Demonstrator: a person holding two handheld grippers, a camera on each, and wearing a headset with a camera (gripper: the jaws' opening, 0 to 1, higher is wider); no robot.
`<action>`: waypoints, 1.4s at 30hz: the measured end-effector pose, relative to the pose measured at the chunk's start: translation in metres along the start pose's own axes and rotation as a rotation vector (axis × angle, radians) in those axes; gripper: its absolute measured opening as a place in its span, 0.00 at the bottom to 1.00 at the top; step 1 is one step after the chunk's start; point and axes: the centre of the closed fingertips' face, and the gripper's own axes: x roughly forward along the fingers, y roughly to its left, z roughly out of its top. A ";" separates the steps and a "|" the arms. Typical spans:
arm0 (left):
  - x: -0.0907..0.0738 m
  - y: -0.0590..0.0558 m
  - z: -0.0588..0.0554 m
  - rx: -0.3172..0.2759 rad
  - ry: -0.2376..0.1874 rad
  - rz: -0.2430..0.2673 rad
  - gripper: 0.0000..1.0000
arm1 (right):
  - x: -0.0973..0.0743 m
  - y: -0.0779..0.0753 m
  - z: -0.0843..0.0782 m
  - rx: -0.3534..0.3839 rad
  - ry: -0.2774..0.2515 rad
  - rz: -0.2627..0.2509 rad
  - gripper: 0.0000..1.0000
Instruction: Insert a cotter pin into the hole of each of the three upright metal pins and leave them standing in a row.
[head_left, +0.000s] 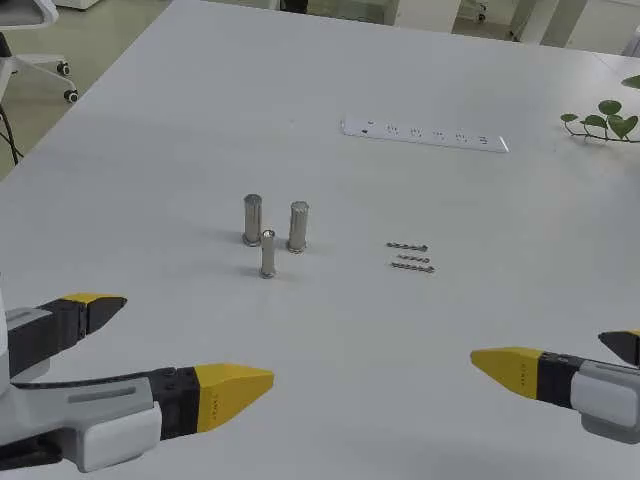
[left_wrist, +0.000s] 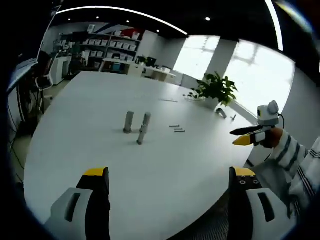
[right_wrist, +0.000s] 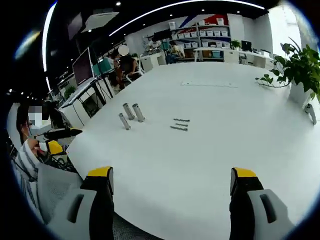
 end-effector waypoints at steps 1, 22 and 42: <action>0.000 -0.002 -0.001 -0.015 0.007 -0.009 0.99 | 0.000 0.000 0.000 0.001 0.001 0.000 0.98; 0.008 -0.008 -0.004 0.036 0.052 -0.032 0.99 | -0.003 -0.005 0.002 0.023 -0.011 -0.014 0.98; 0.004 -0.006 -0.002 0.079 0.022 -0.047 0.99 | -0.014 -0.002 0.011 0.052 -0.071 -0.027 0.98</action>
